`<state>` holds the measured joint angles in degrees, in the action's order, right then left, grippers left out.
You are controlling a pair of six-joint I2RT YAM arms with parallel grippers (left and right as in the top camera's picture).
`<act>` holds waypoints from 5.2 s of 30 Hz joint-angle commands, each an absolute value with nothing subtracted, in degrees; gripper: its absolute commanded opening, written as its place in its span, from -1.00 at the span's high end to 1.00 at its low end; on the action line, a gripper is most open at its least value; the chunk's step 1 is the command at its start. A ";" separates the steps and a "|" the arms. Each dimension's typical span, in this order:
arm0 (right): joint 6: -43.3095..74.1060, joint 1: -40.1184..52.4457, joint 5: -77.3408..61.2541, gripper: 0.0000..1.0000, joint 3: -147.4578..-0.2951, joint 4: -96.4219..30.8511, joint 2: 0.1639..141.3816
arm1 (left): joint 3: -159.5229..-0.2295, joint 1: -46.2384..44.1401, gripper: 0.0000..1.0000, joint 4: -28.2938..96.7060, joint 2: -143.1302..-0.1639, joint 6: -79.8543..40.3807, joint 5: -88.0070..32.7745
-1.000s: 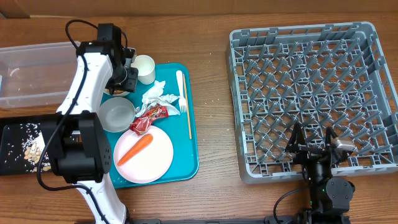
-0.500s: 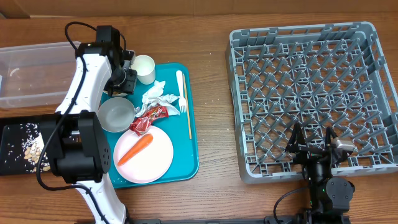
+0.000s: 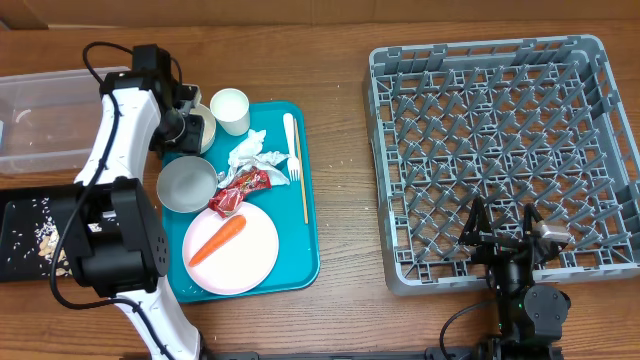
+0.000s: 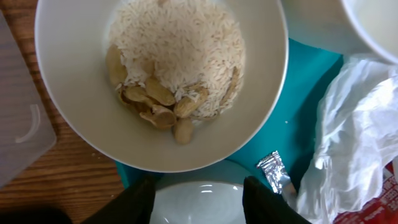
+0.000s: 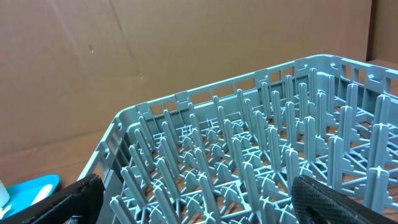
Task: Sort waste into correct bins and load items into the dishwasher rack
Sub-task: 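Move the left gripper to the back rice bowl and grasp its rim, then lift the rice bowl with the left gripper and carry it over the black tray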
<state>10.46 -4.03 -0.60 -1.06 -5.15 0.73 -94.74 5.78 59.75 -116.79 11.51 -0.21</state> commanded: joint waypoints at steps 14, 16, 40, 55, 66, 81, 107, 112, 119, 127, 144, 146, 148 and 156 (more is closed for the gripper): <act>10.41 -3.75 -0.03 -1.00 -0.47 -4.84 0.19 | -89.27 5.56 -0.25 53.23 -116.92 16.95 -5.37; 10.41 -3.75 -0.05 -1.00 -0.47 -4.84 0.19 | -89.27 5.61 -0.25 52.36 -116.92 16.97 -5.34; 10.41 -3.75 -0.03 -1.00 -0.47 -4.84 0.19 | -87.05 5.63 -0.29 49.01 -116.92 17.15 -4.75; 10.41 -3.75 -0.03 -1.00 -0.47 -4.84 0.19 | -87.00 5.72 -0.18 47.75 -116.92 16.27 -3.88; 10.41 -3.75 -0.03 -1.00 -0.47 -4.84 0.19 | -86.61 5.78 -0.27 47.27 -116.92 16.29 -3.88; 10.41 -3.75 -0.03 -1.00 -0.47 -4.84 0.19 | -86.26 5.78 -0.34 46.46 -116.95 16.27 -3.40; 10.41 -3.75 -0.05 -1.00 -0.47 -4.84 0.19 | -85.52 6.02 -0.18 46.06 -117.01 15.64 -1.93; 10.41 -3.75 -0.03 -1.00 -0.47 -4.84 0.19 | -85.41 6.02 0.07 46.09 -117.01 15.62 -1.93; 10.41 -3.75 -0.05 -1.00 -0.47 -4.84 0.19 | -85.43 6.02 0.46 46.06 -116.99 15.64 -1.91; 10.41 -3.75 -0.05 -1.00 -0.47 -4.84 0.19 | -86.06 6.02 0.73 46.52 -116.99 15.59 -1.93; 10.41 -3.75 -0.03 -1.00 -0.47 -4.84 0.19 | -98.65 5.98 0.92 55.61 -116.25 11.27 -1.96; 10.41 -3.75 -0.03 -1.00 -0.47 -4.84 0.19 | -100.92 5.98 0.92 57.19 -116.16 10.39 -1.93; 10.41 -3.75 -0.05 -1.00 -0.47 -4.84 0.19 | -102.83 5.98 0.92 58.78 -116.11 9.96 -1.96; 10.41 -3.75 -0.03 -1.00 -0.47 -4.84 0.19 | -110.74 5.98 0.91 65.43 -116.11 6.76 -4.54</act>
<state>10.50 -4.03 -0.60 -1.06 -5.17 0.73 -106.43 5.67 64.64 -116.79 8.75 -2.48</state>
